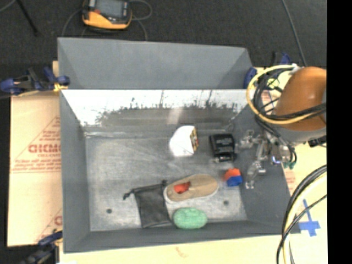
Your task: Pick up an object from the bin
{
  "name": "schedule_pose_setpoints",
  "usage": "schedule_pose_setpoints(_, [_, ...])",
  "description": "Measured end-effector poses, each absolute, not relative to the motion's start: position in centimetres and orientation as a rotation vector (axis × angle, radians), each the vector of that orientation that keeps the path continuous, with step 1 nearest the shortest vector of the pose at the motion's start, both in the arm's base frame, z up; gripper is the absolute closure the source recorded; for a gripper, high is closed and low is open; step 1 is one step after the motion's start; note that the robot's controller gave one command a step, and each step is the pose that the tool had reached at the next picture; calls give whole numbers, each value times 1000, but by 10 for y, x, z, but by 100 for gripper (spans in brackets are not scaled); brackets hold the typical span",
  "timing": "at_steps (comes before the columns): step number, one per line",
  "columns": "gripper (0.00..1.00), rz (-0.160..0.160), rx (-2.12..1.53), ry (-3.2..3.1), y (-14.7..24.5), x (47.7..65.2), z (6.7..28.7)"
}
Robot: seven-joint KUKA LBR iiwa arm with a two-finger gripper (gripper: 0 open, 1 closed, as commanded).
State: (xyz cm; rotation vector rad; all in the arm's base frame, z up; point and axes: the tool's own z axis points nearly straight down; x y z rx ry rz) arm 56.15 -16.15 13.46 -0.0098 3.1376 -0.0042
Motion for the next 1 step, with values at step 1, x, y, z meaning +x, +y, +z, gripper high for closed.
schedule_pose_setpoints(1, [0, -4, -11, 3138, -162, 561, 135])
